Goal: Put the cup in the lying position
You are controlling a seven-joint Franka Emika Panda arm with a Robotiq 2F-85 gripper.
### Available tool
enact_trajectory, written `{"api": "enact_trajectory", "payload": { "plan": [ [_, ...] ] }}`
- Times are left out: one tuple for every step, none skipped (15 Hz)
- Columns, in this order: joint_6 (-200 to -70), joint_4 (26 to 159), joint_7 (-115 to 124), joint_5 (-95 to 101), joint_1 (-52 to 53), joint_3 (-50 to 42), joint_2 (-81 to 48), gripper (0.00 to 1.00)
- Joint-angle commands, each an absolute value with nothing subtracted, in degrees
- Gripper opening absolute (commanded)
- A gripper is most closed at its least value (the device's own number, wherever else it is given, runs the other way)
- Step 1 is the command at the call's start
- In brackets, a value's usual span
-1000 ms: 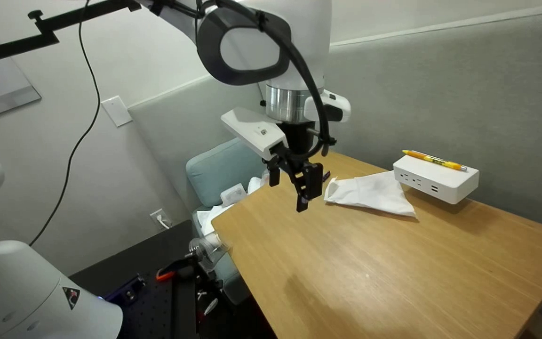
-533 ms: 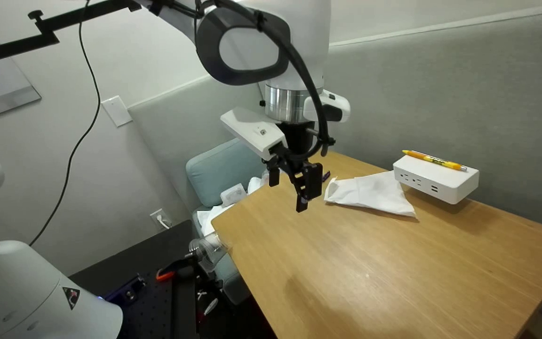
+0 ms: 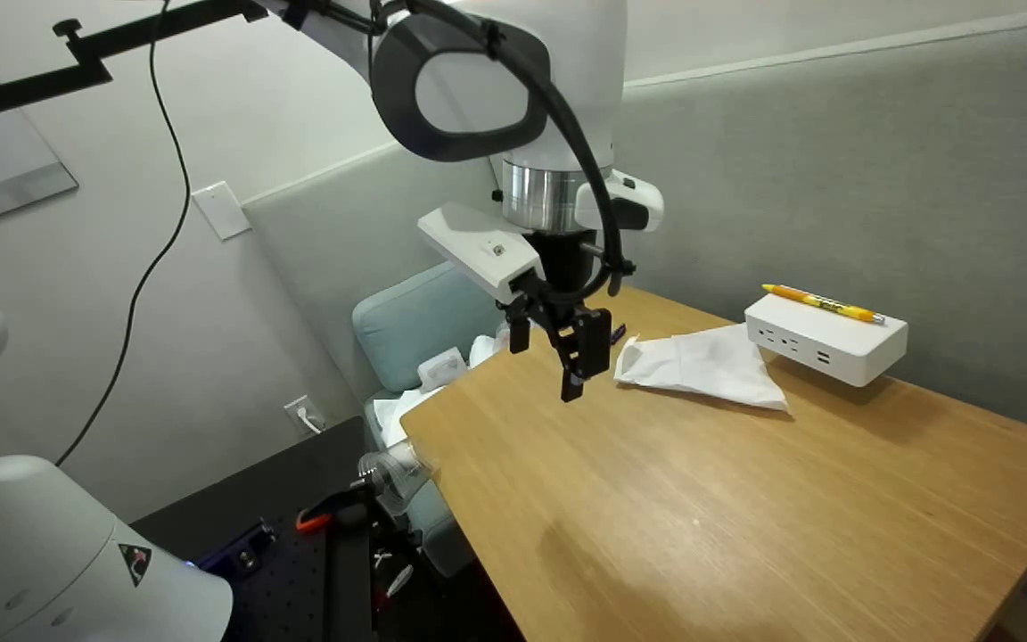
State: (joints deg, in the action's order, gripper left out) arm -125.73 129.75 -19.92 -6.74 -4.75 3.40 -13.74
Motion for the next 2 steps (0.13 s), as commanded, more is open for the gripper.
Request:
{"api": "enact_trajectory", "payload": {
  "plan": [
    [-125.6, 129.6, -20.0, -6.9, -4.2, 2.9, -13.8, 1.0],
    [-125.6, 129.6, -20.0, -6.9, -4.2, 2.9, -13.8, 1.0]
  ]
}}
